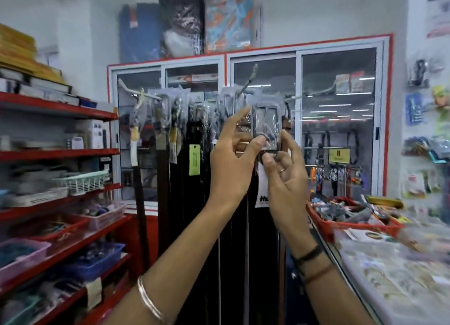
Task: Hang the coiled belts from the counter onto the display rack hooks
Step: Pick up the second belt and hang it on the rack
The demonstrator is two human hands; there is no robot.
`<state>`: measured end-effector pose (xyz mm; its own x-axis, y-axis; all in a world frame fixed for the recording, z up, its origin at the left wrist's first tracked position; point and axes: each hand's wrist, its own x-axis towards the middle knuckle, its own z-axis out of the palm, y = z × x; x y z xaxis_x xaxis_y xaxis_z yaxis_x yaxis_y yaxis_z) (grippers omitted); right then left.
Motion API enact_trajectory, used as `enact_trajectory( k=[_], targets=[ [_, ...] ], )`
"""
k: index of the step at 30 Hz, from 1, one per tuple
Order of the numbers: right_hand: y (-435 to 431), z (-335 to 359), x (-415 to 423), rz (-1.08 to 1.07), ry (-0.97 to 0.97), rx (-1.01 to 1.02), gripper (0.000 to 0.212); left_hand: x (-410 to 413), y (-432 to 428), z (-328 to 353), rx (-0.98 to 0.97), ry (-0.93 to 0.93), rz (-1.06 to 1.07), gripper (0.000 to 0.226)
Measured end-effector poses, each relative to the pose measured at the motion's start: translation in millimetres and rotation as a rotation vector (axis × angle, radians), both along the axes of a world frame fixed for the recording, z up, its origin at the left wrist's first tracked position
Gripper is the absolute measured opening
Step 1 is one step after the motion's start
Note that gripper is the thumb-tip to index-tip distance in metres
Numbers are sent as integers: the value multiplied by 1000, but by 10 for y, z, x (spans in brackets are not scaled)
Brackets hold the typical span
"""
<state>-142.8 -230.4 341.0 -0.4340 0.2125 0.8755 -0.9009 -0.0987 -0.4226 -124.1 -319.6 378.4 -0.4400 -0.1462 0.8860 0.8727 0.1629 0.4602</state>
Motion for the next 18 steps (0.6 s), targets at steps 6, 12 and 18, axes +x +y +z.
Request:
enact_trajectory(
  k=[6,12,18],
  targets=[
    [-149,370,-6,-64,62,-35,56,-15,-25,378,-29,110,41,38],
    [-178,640,-28,-88,119,-35,54,-18,-77,641,-10,126,85,38],
    [-177,698,-47,-91,33,-39,51,-74,-91,671,-27,71,151,38]
  ],
)
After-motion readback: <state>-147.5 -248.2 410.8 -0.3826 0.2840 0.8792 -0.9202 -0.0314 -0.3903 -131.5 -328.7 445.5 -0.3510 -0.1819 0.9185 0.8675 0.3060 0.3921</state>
